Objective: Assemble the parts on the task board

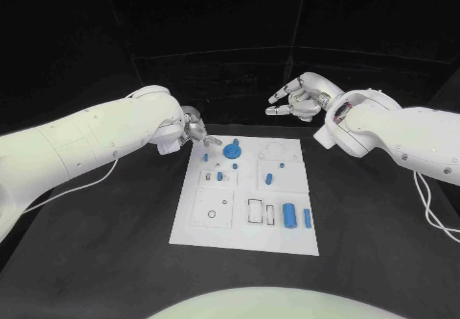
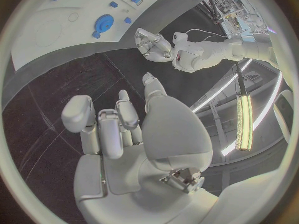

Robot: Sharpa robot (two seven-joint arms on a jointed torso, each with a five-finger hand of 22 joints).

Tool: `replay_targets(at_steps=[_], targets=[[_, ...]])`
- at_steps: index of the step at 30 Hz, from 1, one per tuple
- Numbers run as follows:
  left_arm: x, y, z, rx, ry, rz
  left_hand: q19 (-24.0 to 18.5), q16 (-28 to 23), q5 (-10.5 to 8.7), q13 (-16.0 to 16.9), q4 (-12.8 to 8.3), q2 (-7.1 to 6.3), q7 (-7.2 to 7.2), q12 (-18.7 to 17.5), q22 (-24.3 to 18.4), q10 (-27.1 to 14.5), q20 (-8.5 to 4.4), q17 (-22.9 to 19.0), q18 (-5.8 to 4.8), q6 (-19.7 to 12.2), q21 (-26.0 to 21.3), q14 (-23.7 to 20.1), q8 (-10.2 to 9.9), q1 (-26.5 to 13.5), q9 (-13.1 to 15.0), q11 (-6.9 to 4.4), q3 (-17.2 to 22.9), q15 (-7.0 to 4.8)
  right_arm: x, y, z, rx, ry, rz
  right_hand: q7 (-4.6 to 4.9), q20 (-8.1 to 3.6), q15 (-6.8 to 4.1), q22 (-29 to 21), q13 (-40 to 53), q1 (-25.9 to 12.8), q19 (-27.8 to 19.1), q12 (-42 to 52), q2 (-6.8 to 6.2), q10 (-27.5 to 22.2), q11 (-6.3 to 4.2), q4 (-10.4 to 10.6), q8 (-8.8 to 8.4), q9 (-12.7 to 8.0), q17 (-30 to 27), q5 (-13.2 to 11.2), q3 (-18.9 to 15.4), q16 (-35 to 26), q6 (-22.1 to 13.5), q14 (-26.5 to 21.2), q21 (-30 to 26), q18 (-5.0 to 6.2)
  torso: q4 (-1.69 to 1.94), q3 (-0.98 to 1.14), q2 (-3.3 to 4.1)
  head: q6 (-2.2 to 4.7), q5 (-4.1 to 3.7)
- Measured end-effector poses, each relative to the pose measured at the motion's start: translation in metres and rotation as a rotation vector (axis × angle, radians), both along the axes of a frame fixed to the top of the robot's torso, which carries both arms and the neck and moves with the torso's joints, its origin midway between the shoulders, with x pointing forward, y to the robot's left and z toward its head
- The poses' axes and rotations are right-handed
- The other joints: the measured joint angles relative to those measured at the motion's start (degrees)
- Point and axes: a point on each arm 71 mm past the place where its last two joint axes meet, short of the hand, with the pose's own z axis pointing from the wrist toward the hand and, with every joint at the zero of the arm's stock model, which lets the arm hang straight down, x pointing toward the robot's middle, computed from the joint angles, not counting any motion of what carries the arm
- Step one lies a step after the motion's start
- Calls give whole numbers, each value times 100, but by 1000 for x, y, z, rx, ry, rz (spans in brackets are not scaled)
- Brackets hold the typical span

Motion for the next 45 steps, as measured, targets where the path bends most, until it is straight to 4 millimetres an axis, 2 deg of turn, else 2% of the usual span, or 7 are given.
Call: replay_targets(at_steps=[6,11,21,33,39,45], targets=[[11,7,-10,49,44,14,0,0,0,-16,0,73,20,0,0,0,0,0,0,19,0,21,-29,72,-67,0,0,21,0,2,0,0,0,3,0,0,0,0,0,0,0,0,0,0,0,0,0,0,0,0,0,0,0,0,0,0,-5,-3,10,26,29],[17,12,-21,88,64,23,0,0,0,-16,0,100,32,0,0,0,0,0,0,37,-22,21,-49,99,-86,0,0,21,0,2,0,1,1,5,0,0,0,1,0,0,0,0,0,0,0,0,0,0,-1,0,0,0,0,0,0,0,-19,-5,16,16,36],[21,13,-38,138,68,13,20,0,0,16,56,169,9,0,17,22,20,0,0,155,-22,21,-73,30,-179,22,-134,20,0,5,0,2,1,11,0,0,0,1,1,0,0,0,0,0,0,0,0,0,-1,0,0,0,0,0,0,0,-20,-10,25,16,48],[22,12,-44,145,58,-4,20,0,1,44,39,193,-12,25,57,22,20,0,-1,215,-22,20,-73,6,-205,22,-198,20,0,7,0,2,1,15,0,0,0,1,1,0,0,0,0,0,0,0,0,0,-1,0,1,0,0,0,0,0,-20,-4,21,-6,36],[22,10,-45,143,56,-15,20,0,1,43,-9,288,-34,25,74,22,20,0,-1,277,-22,20,-73,124,-240,21,-246,20,0,7,0,2,1,16,0,0,0,1,1,0,0,0,0,0,0,0,0,0,-1,0,1,0,0,0,0,0,-15,-4,17,-8,31],[21,8,-45,142,59,-26,19,0,1,43,-49,307,-34,47,98,44,20,0,0,317,-22,20,-73,231,-265,0,-251,20,0,7,0,2,1,17,0,0,0,1,1,0,0,0,0,0,0,0,0,0,-1,0,1,0,0,0,0,0,-15,-4,16,-13,31]])
